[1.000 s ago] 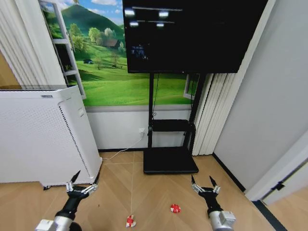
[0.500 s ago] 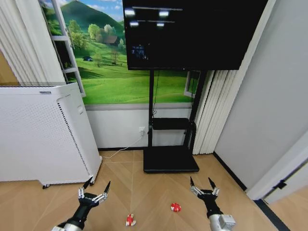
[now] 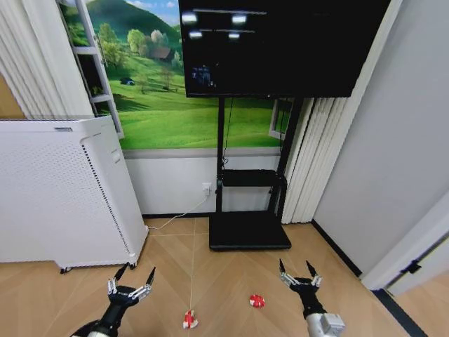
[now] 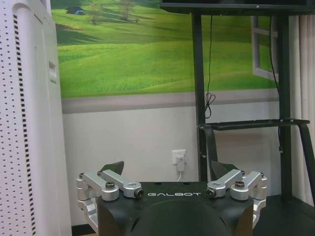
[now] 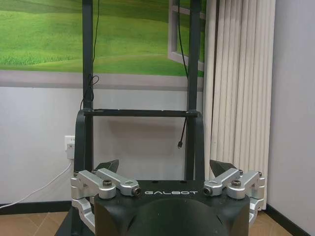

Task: Pick up the trash bin and place the garbage on the floor into it.

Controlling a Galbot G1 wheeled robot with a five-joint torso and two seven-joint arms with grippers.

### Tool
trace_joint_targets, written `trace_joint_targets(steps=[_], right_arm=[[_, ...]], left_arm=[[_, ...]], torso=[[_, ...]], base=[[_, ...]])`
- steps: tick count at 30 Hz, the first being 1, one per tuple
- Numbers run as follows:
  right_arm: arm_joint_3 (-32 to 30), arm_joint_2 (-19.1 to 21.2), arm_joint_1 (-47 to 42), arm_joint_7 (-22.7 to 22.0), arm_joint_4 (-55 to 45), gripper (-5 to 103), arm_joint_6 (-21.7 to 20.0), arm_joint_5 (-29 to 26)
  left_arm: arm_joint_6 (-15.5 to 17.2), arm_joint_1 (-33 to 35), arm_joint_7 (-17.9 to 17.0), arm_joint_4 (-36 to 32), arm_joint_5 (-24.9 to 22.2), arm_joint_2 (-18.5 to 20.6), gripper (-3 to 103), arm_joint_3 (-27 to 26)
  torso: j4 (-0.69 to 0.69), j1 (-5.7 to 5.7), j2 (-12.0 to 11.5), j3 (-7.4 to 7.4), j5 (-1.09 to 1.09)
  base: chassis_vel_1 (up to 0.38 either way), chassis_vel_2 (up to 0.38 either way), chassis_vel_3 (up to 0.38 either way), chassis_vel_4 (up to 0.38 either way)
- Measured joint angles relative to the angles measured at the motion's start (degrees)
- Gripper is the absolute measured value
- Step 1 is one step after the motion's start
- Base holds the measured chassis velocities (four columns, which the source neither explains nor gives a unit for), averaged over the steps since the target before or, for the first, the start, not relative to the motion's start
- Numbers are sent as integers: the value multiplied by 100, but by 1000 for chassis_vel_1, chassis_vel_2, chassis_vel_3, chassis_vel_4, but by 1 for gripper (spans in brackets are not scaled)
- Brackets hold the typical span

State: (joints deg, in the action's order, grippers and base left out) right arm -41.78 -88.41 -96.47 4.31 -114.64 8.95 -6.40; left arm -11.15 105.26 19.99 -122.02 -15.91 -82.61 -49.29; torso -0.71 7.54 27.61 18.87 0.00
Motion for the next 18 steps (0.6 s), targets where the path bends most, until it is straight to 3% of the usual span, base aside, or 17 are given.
trace_joint_targets(steps=[18], right_arm=[[3,-9,5,11,-16,100,16,2]], left_arm=[[-50,-31,-48,74,2,-40,97,-53]], torso=[[0,-149,-396,-246,0]], base=[[0,0,0,0]])
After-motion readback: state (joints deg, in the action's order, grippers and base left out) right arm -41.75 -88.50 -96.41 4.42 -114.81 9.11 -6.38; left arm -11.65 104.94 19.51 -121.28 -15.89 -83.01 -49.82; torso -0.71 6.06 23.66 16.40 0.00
